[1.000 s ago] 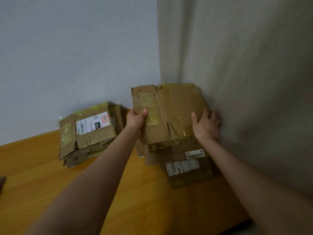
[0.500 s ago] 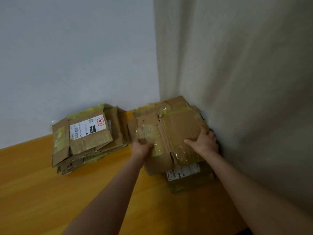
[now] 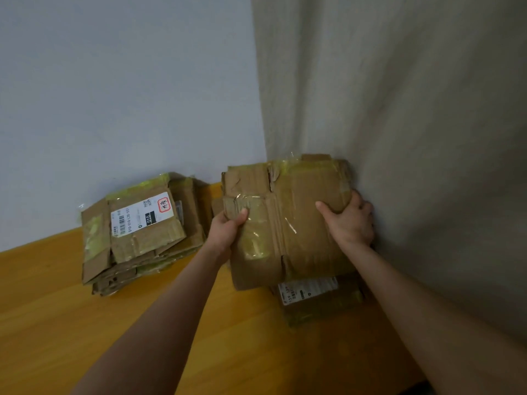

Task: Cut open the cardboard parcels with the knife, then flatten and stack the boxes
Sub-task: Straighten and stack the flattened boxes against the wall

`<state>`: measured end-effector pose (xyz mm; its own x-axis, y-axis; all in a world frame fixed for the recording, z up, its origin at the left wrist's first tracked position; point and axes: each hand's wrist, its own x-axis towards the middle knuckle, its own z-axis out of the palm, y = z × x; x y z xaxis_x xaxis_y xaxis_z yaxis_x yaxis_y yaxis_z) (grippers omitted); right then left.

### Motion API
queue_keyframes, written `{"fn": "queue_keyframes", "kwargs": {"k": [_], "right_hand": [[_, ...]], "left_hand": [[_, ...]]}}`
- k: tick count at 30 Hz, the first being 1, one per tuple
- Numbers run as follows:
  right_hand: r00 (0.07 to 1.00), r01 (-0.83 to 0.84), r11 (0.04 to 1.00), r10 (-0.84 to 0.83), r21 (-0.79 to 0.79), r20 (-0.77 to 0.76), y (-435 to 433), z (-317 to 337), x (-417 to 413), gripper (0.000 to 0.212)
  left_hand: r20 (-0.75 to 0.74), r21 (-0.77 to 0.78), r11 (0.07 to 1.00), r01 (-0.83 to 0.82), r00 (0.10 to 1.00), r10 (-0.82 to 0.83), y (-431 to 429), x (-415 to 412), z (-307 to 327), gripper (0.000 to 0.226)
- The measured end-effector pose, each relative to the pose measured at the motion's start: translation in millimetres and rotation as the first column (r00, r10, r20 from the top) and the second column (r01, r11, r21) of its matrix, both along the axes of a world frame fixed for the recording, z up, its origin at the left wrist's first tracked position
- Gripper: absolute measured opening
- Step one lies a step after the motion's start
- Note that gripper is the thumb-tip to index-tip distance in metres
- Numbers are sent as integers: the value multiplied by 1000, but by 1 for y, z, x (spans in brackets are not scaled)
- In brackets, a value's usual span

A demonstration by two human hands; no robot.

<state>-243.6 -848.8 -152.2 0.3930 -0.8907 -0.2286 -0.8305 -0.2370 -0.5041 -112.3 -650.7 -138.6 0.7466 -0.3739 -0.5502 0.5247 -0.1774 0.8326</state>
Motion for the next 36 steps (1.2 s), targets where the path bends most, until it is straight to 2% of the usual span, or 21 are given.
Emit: {"fn": "queue_keyframes", "kwargs": {"k": [2,4,6,8,10,13,17,21,25,29,32,36], "right_hand": [[999,5,986,4,-168,48,5,6,-1,93],[999,-28,970,31,-243,11,11,3,-8,90],[987,-101,988,84,-121,-139,16,-11,-16,96],[951,-131,988,150,86,-271,21,-26,-23,105],[945,-118,980,160,160,-284,21,-37,-28,108],[961,-93,977,139,192,-240,20,-41,-29,109],[975,-49,969,99,242,-200,14,-41,-30,111],[990,-22,966,57,256,-130,14,-35,-29,109],[997,7,986,5,164,-73,17,-20,-21,99],[1000,8,999,-8,46,-2,9,0,-6,91],[1000,-1,995,-1,104,20,-2,5,4,98],[997,44,919,-17,392,-71,-7,-16,2,111]], "left_hand": [[-19,11,999,38,999,-37,10,0,0,26],[-52,64,995,72,996,-69,12,-11,-8,30],[-5,240,965,108,994,-110,5,-26,-25,48],[94,503,855,122,976,-195,-6,-36,-41,71],[138,618,779,105,961,-239,-11,-40,-49,90],[92,564,821,85,982,-165,-13,-37,-54,102],[70,478,878,30,995,-73,-11,-34,-42,85],[-70,255,967,17,998,1,-9,-32,-20,67],[-43,132,991,31,999,-25,-8,-25,-1,44],[-17,60,997,39,999,-38,-2,-5,12,46],[-22,92,995,25,999,-23,-1,5,12,56],[52,339,941,8,998,-27,9,-3,-3,71]]}}
